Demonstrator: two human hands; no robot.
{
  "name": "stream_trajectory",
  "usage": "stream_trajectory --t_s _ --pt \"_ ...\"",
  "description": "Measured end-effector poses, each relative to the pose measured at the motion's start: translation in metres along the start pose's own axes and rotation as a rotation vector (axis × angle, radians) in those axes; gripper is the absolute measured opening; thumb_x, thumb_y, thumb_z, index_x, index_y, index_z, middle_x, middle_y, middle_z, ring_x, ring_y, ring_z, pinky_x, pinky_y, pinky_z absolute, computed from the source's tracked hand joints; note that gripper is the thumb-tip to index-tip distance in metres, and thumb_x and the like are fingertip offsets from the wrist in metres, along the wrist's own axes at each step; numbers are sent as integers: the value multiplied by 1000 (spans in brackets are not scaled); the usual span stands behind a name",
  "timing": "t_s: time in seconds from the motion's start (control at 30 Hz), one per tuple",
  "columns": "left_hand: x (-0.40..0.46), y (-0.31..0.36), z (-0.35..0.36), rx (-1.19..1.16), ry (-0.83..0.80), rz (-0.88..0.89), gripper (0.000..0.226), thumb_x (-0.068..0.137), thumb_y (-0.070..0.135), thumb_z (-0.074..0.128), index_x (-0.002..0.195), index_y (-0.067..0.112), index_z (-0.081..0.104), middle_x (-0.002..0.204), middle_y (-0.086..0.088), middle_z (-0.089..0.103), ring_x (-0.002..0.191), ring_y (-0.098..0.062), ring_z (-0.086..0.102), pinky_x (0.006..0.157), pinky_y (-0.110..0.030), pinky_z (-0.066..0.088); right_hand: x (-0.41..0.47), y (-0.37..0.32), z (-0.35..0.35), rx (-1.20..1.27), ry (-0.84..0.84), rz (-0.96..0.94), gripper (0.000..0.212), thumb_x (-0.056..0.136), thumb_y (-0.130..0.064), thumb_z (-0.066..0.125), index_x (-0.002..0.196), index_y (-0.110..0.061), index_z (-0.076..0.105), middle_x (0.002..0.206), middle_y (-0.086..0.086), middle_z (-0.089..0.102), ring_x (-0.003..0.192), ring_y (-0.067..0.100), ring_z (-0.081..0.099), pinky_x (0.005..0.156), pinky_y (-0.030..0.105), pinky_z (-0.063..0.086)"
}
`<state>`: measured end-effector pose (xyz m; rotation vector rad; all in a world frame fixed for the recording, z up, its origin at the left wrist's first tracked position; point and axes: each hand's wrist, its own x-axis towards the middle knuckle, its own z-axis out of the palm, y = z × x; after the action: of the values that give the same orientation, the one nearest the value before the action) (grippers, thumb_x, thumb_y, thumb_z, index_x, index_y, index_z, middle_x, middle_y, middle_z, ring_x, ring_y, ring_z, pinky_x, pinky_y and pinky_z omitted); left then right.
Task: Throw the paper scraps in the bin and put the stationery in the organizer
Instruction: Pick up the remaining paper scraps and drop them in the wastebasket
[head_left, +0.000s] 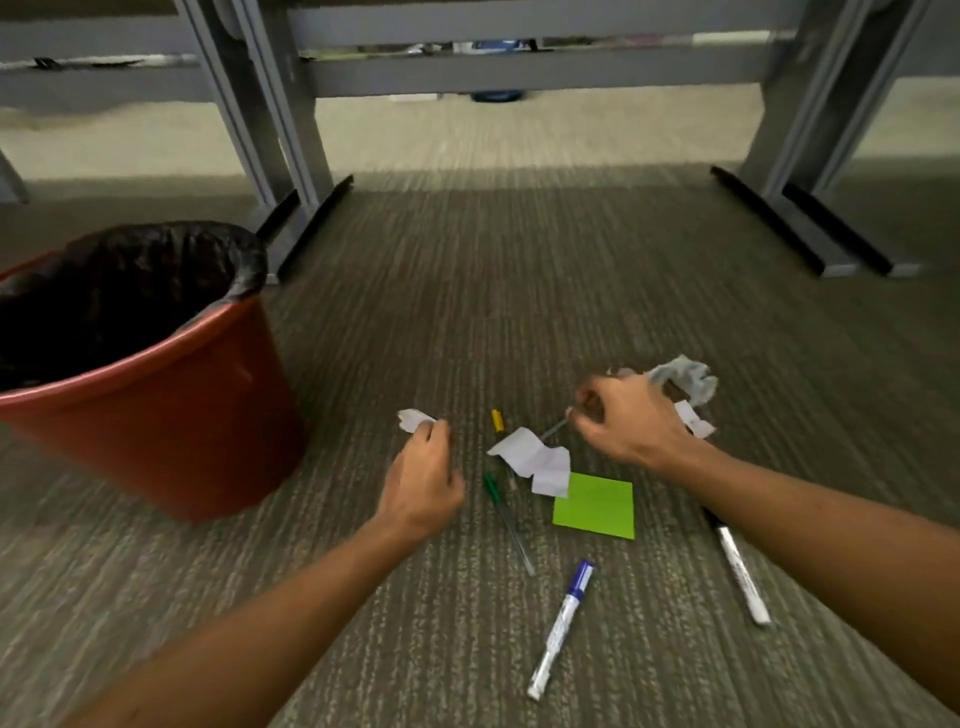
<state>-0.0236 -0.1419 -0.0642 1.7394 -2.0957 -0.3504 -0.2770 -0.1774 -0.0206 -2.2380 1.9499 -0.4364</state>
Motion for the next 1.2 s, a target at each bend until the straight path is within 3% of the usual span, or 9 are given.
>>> stream_trajectory --t_s 0.17,0.3,0.53,0.7,0.8,0.9,1.07,1.13,1.2 --pt "4 1 35 -7 -82 -29 19 84 18 59 99 11 49 98 -12 60 87 -30 60 65 -37 45 -18 24 31 -17 -154 100 25 78 -43 58 93 -24 64 93 7 72 89 30 69 70 35 55" --pt "41 10 44 3 -43 -3 21 84 19 61 101 10 52 103 -15 59 89 -33 59 66 -39 49 -10 22 50 28 -151 146 27 80 -48 64 91 -24 62 92 9 69 88 32 67 64 31 45" --pt "95 27 81 268 -325 113 60 87 22 63 138 10 35 145 -15 42 137 -34 29 103 -48 39 9 13 90 65 -261 297 62 76 -50 74 122 -15 53 115 16 64 107 37 63 74 39 49" --pt "106 23 91 338 -512 336 80 81 14 66 149 11 24 150 -13 37 140 -31 29 110 -45 31 12 12 105 176 -231 417 59 74 -33 79 124 -16 55 117 14 67 108 35 65 83 38 53" --pt "111 19 87 206 -446 363 61 79 12 66 138 9 47 137 -13 53 126 -31 48 99 -40 42 13 17 103 365 -206 465 41 72 -24 79 111 -16 67 106 10 73 101 28 69 81 33 56" --pt "122 18 78 -4 -332 352 25 80 9 67 104 10 72 104 -11 73 97 -27 66 77 -32 48 19 33 83 603 -178 528 32 72 -24 83 101 -15 73 91 1 72 81 16 67 62 22 46" --pt "141 8 59 -378 -98 9 9 81 10 74 89 5 75 87 -16 74 77 -22 65 74 -37 52 20 98 28 1022 -115 705 22 79 -17 78 99 -15 71 81 2 68 58 11 46 46 22 27" --pt "143 -1 51 -431 -43 -118 11 79 7 76 88 2 74 88 -19 73 77 -26 66 77 -41 54 19 125 15 1003 -12 785 28 79 -14 78 106 -11 71 87 6 67 56 11 54 46 20 34" --pt "143 -12 45 -391 -19 -216 12 77 9 78 86 2 75 89 -20 73 79 -28 67 75 -37 52 22 146 13 876 37 824 40 79 -13 79 116 -4 68 102 9 68 71 15 67 57 24 50"
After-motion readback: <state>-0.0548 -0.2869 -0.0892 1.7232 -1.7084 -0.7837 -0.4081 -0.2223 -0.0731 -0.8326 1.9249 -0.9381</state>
